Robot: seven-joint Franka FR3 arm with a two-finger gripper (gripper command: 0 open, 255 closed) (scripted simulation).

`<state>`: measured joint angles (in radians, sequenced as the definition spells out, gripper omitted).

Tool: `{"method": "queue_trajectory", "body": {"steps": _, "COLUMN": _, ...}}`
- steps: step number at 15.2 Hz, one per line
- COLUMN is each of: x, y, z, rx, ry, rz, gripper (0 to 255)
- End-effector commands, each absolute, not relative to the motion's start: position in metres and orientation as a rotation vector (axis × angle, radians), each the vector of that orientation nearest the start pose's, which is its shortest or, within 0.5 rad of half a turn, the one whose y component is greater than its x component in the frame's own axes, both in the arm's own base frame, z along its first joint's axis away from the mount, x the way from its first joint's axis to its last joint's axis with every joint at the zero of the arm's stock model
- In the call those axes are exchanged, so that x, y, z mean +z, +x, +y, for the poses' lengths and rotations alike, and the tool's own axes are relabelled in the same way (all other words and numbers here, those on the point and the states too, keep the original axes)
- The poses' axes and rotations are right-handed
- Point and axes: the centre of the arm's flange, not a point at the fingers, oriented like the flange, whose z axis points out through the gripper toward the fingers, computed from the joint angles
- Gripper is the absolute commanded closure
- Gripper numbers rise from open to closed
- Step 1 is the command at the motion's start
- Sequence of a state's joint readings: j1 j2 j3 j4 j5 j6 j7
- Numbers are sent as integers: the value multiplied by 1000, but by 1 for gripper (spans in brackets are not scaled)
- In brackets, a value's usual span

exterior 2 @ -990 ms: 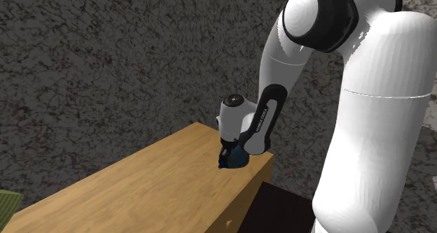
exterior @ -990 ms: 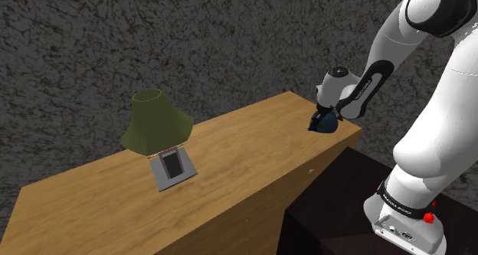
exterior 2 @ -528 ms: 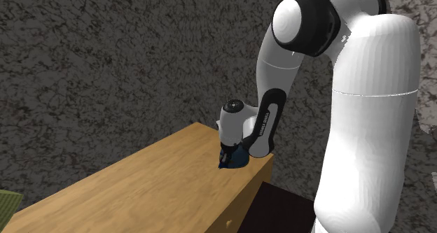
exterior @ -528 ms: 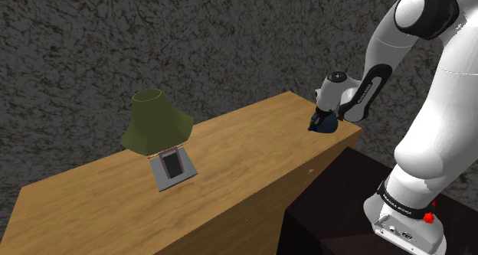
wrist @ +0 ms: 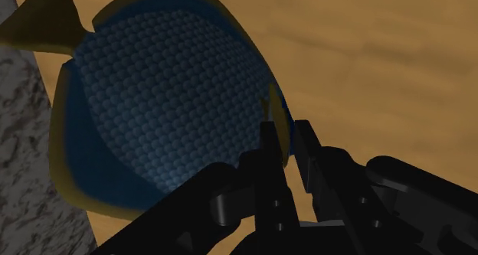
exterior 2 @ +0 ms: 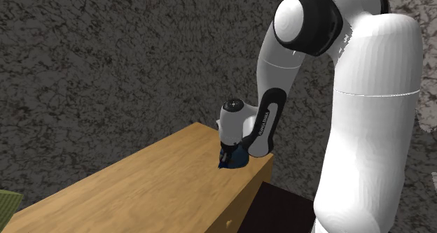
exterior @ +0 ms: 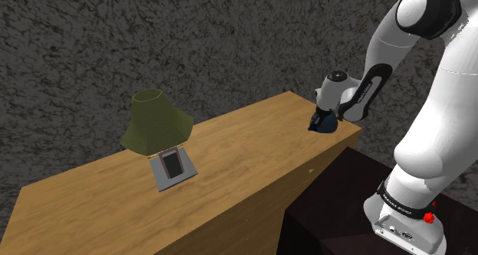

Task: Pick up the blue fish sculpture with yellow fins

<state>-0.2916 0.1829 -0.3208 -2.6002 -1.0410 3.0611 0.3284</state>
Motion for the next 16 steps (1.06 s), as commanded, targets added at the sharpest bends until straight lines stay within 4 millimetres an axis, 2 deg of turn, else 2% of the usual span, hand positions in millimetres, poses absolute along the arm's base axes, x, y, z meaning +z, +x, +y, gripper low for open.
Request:
{"method": "queue_trajectory", "body": {"steps": 1, "x": 214, "y": 388, "z": -195, "rx": -314, "ry": -3422, "rz": -175, "gripper": 255}}
{"method": "queue_trajectory", "body": {"steps": 14, "x": 282, "y": 388, "z": -195, "rx": -314, "ry": -3422, "rz": -175, "gripper": 255}}
{"method": "queue_trajectory", "body": {"steps": 16, "x": 283, "y": 388, "z": -195, "rx": -314, "ry": -3422, "rz": -175, "gripper": 255}}
